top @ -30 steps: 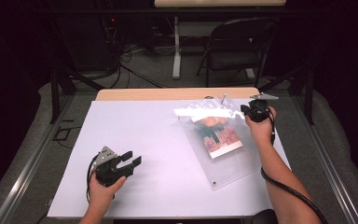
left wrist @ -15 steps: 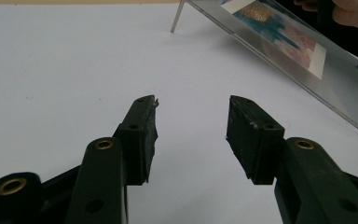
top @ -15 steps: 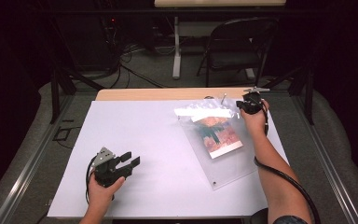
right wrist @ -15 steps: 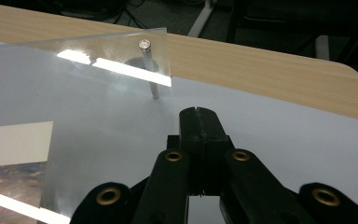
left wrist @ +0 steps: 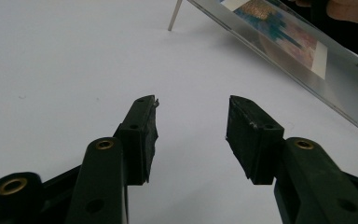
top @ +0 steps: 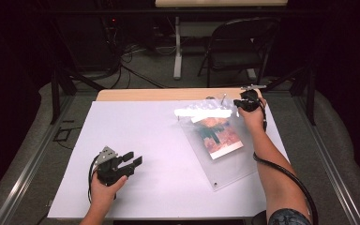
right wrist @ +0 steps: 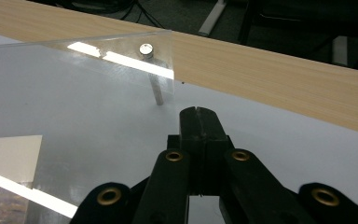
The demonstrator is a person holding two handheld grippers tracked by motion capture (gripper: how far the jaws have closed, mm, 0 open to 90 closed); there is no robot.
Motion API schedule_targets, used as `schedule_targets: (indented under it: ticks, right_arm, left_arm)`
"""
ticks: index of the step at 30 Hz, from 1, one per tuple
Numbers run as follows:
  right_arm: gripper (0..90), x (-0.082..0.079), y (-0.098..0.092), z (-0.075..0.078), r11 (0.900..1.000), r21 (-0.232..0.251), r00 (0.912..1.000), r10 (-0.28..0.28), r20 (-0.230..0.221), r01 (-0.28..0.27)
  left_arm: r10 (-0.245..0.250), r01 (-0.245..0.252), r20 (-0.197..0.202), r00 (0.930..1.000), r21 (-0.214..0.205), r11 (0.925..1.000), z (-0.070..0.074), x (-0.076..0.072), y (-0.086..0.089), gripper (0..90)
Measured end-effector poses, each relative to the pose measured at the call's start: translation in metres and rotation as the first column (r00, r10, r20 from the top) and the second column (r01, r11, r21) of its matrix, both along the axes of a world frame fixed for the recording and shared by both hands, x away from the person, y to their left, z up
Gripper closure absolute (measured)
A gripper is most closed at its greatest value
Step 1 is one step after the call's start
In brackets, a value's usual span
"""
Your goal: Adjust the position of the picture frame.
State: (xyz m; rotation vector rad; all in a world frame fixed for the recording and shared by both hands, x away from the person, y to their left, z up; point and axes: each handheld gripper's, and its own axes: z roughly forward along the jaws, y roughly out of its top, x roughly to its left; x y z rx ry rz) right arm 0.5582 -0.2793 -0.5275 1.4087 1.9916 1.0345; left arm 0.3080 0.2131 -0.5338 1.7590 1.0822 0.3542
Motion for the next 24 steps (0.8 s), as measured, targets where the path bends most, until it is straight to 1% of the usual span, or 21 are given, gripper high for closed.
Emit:
schedule_targets:
  ticks: [1, 2, 3, 4, 5, 6, 7, 8, 12, 13, 14, 15, 18, 19, 20, 21, 22, 23, 24]
  right_arm:
    - [90.0, 0.0, 0.004, 0.0, 0.9999, -0.005, 0.9999, 0.012, 0.0, -0.012]
    - [90.0, 0.0, 0.004, 0.0, 0.9999, -0.005, 0.9999, 0.012, 0.0, -0.012]
    - [90.0, 0.0, 0.007, 0.0, 0.9998, 0.001, 0.9998, 0.018, 0.0, -0.018]
    - [90.0, 0.0, 0.014, 0.0, 0.9989, -0.002, 0.9989, 0.046, 0.001, -0.046]
    - [90.0, 0.0, 0.014, 0.0, 0.9989, -0.002, 0.9989, 0.046, 0.001, -0.046]
    - [90.0, -0.001, 0.021, 0.0, 0.9979, -0.005, 0.9979, 0.064, 0.002, -0.064]
    - [90.0, -0.001, 0.021, 0.0, 0.9979, -0.005, 0.9979, 0.064, 0.002, -0.064]
    - [90.0, -0.002, 0.027, -0.001, 0.9964, -0.008, 0.9964, 0.085, -0.003, -0.085]
    - [90.0, -0.003, 0.039, 0.0, 0.9931, -0.014, 0.9932, 0.117, -0.006, -0.117]
    - [90.0, -0.003, 0.039, 0.0, 0.9931, -0.014, 0.9932, 0.117, -0.006, -0.117]
    - [90.0, -0.004, 0.044, 0.0, 0.9911, -0.018, 0.9913, 0.132, -0.007, -0.132]
    - [90.0, -0.004, 0.044, 0.0, 0.9911, -0.018, 0.9913, 0.132, -0.007, -0.132]
    - [90.0, -0.004, 0.052, 0.0, 0.9883, -0.015, 0.9884, 0.152, -0.009, -0.152]
    - [90.0, -0.005, 0.059, 0.0, 0.9847, -0.015, 0.9847, 0.174, -0.012, -0.174]
    - [90.0, -0.005, 0.062, 0.0, 0.9827, -0.018, 0.9828, 0.184, -0.011, -0.185]
    - [90.0, -0.005, 0.062, 0.0, 0.9827, -0.018, 0.9828, 0.184, -0.011, -0.185]
    - [90.0, -0.006, 0.07, 0.0, 0.9795, -0.016, 0.9796, 0.2, -0.014, -0.201]
    - [90.0, -0.006, 0.07, 0.0, 0.9795, -0.016, 0.9796, 0.2, -0.014, -0.201]
    - [90.0, -0.007, 0.078, 0.0, 0.976, -0.019, 0.976, 0.217, -0.018, -0.217]
  left_arm:
    - [-0.001, 0.001, 0.002, 1.0, -0.001, 1.0, 0.0, 0.001, -0.001, 52.3]
    - [-0.001, 0.001, 0.002, 1.0, -0.001, 1.0, 0.0, 0.001, -0.001, 52.3]
    - [-0.002, 0.002, 0.0, 1.0, 0.004, 1.0, 0.0, 0.001, -0.001, 52.3]
    - [-0.004, 0.004, 0.001, 1.0, 0.006, 1.0, 0.0, 0.001, -0.002, 52.3]
    - [-0.004, 0.004, 0.001, 1.0, 0.006, 1.0, 0.0, 0.001, -0.002, 52.3]
    - [-0.006, 0.006, 0.003, 1.0, 0.008, 1.0, 0.0, 0.001, -0.002, 52.4]
    - [-0.006, 0.006, 0.003, 1.0, 0.008, 1.0, 0.0, 0.001, -0.002, 52.4]
    - [-0.002, 0.002, 0.004, 1.0, 0.004, 1.0, 0.001, 0.001, -0.001, 52.4]
    - [0.0, -0.001, 0.006, 1.0, 0.004, 1.0, 0.001, 0.001, -0.001, 52.4]
    - [0.002, -0.002, 0.007, 1.0, 0.004, 1.0, 0.001, 0.001, -0.001, 52.4]
    - [0.002, -0.002, 0.01, 1.0, 0.003, 1.0, 0.001, 0.001, -0.001, 52.4]
    - [0.002, -0.002, 0.01, 1.0, 0.003, 1.0, 0.001, 0.001, -0.001, 52.3]
    - [0.002, -0.002, 0.012, 0.9999, 0.006, 1.0, 0.001, 0.001, -0.001, 52.5]
    - [0.0, 0.0, 0.015, 0.9999, 0.009, 1.0, 0.001, 0.002, -0.001, 52.5]
    - [0.0, 0.0, 0.015, 0.9999, 0.009, 1.0, 0.001, 0.002, 0.0, 52.5]
    - [0.001, -0.001, 0.015, 0.9999, 0.011, 0.9999, 0.001, 0.002, 0.0, 52.5]
    - [0.004, -0.004, 0.014, 0.9999, 0.009, 0.9999, 0.001, 0.003, 0.0, 52.5]
    - [0.004, -0.004, 0.014, 0.9999, 0.009, 0.9999, 0.001, 0.003, 0.0, 52.4]
    - [0.009, -0.009, 0.014, 0.9999, 0.015, 0.9998, 0.001, 0.003, 0.0, 52.4]
